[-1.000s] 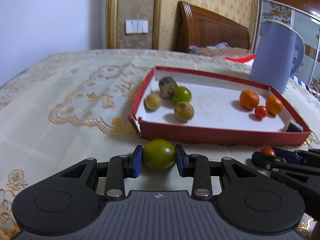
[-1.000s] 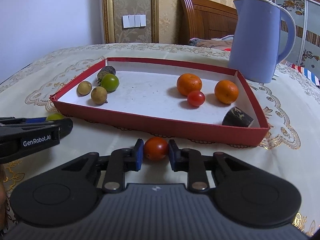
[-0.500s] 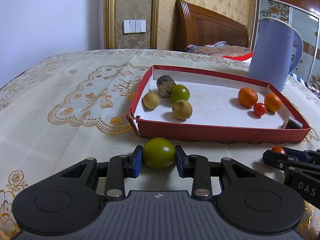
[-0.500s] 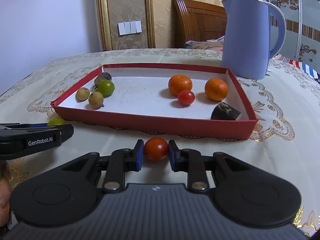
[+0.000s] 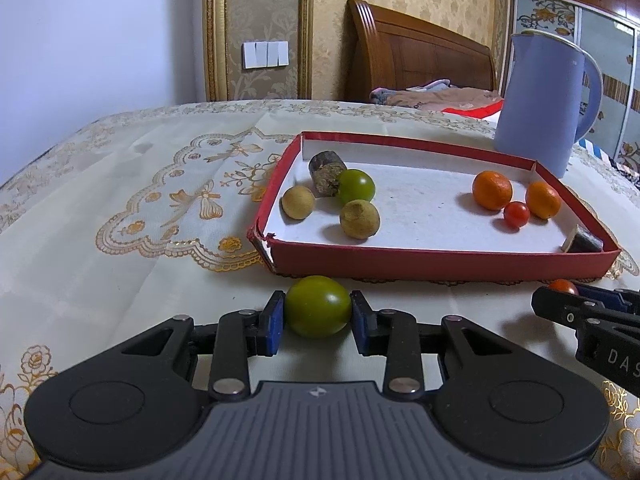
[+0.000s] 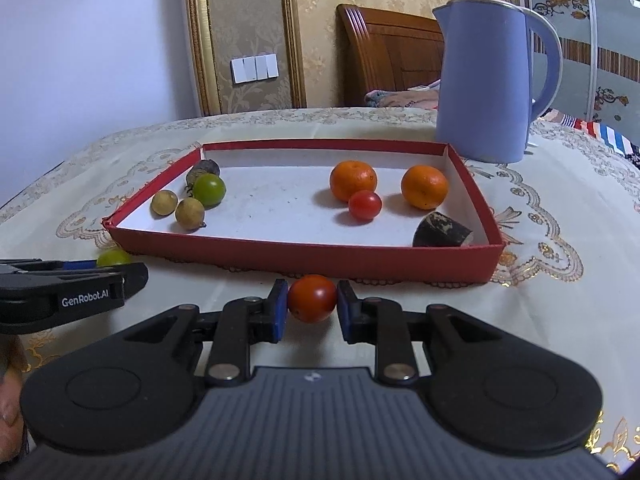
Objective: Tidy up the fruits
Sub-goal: 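Carry the green tomato and red cherry tomato into the red tray with both tools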
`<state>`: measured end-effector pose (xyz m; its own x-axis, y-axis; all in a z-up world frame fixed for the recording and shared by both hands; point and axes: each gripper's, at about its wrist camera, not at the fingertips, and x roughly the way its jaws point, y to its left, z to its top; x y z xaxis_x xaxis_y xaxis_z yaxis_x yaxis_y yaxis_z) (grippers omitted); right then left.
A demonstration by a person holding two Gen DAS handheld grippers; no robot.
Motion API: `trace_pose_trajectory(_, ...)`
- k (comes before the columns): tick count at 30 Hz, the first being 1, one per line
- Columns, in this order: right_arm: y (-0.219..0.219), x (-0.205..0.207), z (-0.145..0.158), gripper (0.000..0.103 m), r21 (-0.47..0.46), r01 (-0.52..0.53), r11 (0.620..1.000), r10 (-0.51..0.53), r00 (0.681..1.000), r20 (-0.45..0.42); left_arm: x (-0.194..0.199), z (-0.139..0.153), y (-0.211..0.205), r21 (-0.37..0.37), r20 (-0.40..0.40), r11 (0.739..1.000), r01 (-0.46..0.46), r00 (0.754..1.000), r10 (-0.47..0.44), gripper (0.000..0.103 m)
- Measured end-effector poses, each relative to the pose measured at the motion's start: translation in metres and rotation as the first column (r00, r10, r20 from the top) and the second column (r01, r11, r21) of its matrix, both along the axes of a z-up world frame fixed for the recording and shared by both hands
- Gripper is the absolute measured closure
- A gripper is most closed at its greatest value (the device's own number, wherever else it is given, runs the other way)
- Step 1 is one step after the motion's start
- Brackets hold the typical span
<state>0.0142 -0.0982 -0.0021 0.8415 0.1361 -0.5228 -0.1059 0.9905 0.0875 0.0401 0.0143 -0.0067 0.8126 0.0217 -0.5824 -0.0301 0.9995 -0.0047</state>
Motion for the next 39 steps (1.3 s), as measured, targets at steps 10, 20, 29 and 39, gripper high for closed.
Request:
trace_pose_trajectory(10,-0.008,0.000,0.020,0.078,-0.004,0.008,1.000,-0.007,0.999,0.052,-0.003,0.016,-0.006,0.012,0.024,1.000,0.028,0.999,-0.028,0.070)
trace_pose_trajectory(20,-0.015,0.025,0.031,0.078,0.009,0.031,0.999,-0.032,0.998,0.056,0.017,0.035,-0.019,0.026,0.060,0.999,0.036,0.997,-0.037,0.070)
trace_pose_trajectory(29,-0.008,0.063,0.019,0.078,-0.016,0.051,0.999,-0.052,0.999,-0.009,0.046,0.032,-0.032,0.035,0.055,0.998,0.047,0.997,-0.049,0.070)
trace_pose_trajectory(39,0.002,0.081,0.006,0.078,-0.034,0.029,0.999,-0.031,0.997,-0.064,0.065,0.021,-0.035,0.040,0.034,0.997,0.059,0.998,-0.060,0.070)
